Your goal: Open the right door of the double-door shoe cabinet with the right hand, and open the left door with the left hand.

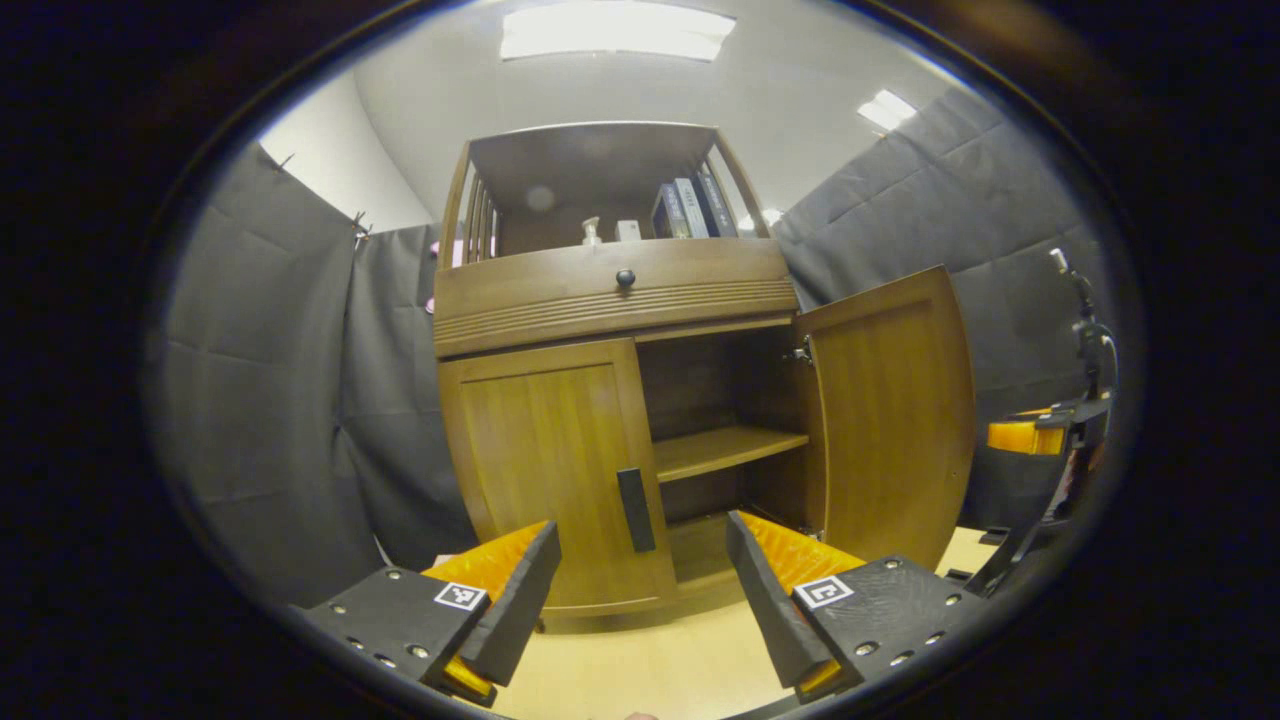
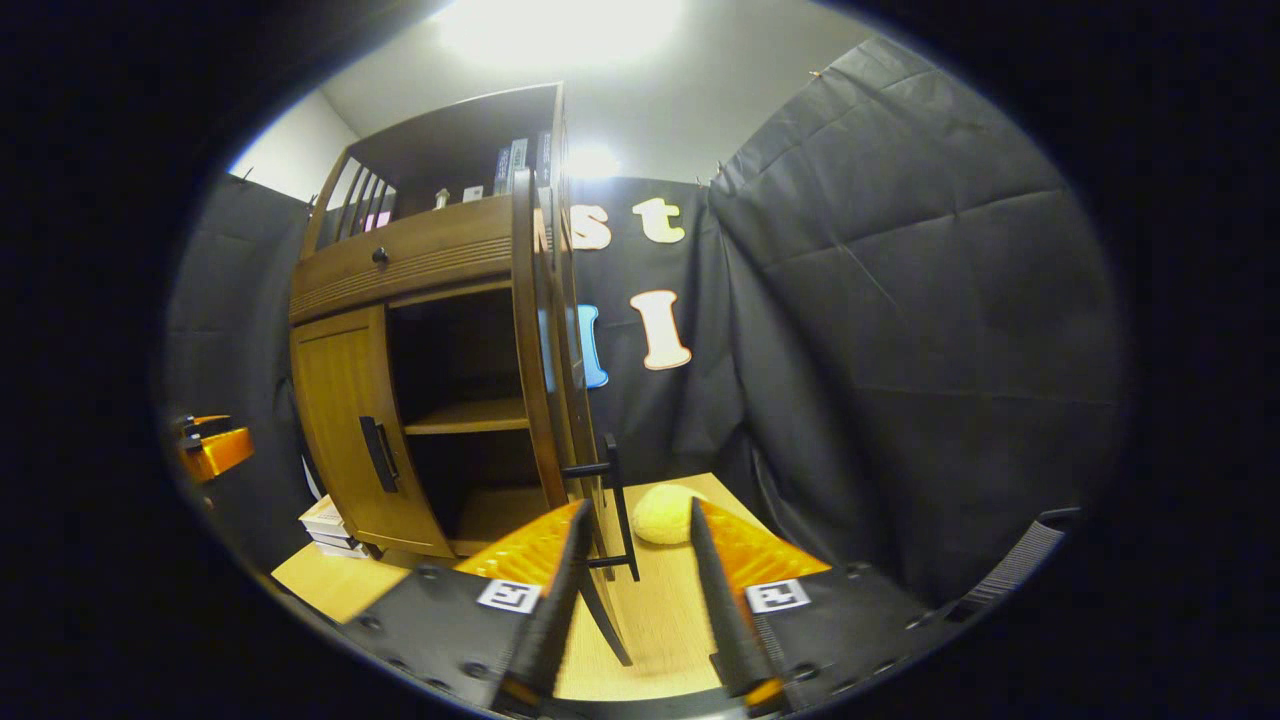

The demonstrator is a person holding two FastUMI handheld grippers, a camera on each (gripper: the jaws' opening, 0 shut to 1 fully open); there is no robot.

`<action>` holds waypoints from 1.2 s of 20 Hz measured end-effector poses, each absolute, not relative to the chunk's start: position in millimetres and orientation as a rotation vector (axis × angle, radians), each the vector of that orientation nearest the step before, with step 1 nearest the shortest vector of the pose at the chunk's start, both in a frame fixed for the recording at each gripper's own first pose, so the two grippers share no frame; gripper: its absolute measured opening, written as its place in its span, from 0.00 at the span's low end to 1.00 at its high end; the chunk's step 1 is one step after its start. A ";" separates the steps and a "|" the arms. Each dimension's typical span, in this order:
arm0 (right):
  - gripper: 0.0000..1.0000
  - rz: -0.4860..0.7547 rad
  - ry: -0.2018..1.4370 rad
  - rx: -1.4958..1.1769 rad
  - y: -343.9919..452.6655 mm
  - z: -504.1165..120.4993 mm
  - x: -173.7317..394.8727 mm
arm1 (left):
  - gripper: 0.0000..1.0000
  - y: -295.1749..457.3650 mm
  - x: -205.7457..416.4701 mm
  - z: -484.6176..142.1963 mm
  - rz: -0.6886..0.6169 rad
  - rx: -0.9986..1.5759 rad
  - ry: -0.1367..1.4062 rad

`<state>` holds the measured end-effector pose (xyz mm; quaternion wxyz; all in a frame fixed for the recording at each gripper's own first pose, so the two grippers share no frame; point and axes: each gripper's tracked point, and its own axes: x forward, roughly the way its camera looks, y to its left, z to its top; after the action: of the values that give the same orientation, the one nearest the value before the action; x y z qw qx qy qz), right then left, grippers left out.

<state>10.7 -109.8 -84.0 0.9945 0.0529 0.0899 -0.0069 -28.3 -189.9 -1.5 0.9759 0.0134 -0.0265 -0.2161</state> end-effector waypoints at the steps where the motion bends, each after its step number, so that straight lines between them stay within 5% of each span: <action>1: 0.69 -0.034 0.166 0.091 -112.8 -77.4 2.6 | 0.96 -192.8 -23.5 -2.2 -0.438 0.021 -0.053; 3: 0.98 -0.058 0.146 0.068 -118.1 -68.6 -8.1 | 0.96 -195.5 -14.7 -2.7 -0.432 0.017 -0.057; 24: 0.92 -0.195 0.171 0.005 -157.5 -61.0 -83.4 | 0.96 -207.7 49.3 -19.3 -0.329 -0.029 -0.071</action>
<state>-83.4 -157.5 -61.0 0.9916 0.0026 0.0851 -0.0974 49.3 -207.7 -19.3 0.9857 -0.0142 -0.0352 -0.1639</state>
